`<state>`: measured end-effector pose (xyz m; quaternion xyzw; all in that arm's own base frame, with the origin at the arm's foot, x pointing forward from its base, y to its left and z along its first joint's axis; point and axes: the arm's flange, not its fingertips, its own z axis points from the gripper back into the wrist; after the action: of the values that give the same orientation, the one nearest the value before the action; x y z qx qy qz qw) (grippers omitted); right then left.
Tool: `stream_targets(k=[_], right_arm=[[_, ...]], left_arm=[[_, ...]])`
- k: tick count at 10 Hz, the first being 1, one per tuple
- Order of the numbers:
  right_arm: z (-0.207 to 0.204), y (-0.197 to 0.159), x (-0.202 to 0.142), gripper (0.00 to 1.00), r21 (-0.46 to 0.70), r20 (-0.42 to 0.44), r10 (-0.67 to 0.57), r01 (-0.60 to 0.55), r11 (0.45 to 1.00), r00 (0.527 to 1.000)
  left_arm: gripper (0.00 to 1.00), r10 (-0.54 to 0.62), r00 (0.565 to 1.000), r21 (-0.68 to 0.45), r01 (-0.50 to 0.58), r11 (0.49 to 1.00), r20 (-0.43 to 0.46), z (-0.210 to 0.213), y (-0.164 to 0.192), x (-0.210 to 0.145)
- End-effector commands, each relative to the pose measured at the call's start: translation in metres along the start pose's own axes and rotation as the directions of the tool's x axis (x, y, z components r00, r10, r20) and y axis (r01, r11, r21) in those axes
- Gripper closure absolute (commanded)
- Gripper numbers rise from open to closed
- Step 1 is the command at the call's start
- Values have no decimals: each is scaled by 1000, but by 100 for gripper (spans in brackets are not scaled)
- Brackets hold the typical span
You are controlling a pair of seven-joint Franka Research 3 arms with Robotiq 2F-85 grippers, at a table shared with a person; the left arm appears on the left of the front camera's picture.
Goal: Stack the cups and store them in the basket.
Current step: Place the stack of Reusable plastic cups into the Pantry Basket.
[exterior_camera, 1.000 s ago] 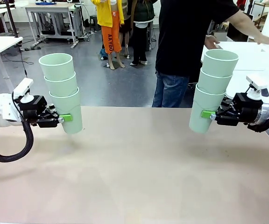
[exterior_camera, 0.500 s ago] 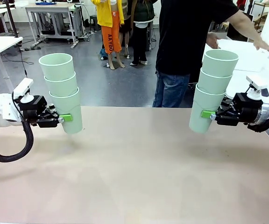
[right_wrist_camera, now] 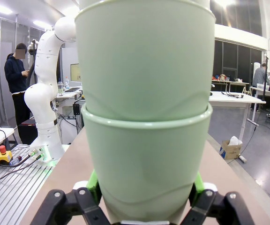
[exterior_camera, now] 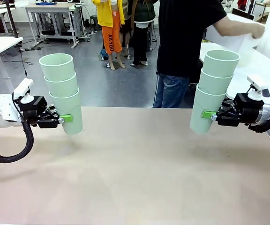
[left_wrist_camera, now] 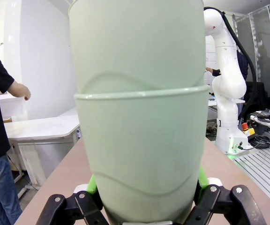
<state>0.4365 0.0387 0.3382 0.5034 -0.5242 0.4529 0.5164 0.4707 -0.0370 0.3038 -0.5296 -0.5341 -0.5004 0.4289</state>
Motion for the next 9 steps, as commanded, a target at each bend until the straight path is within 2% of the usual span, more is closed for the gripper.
stream_targets(k=[1, 9], right_arm=[[-1, 1, 5, 14, 5, -3, 11, -11, 1000, 1000], [-1, 1, 5, 14, 5, -3, 11, -11, 1000, 1000]], left_arm=[[15, -8, 1000, -4, 8, 1000, 4, -1, -1, 4], [15, -8, 1000, -4, 8, 1000, 4, -1, -1, 4]])
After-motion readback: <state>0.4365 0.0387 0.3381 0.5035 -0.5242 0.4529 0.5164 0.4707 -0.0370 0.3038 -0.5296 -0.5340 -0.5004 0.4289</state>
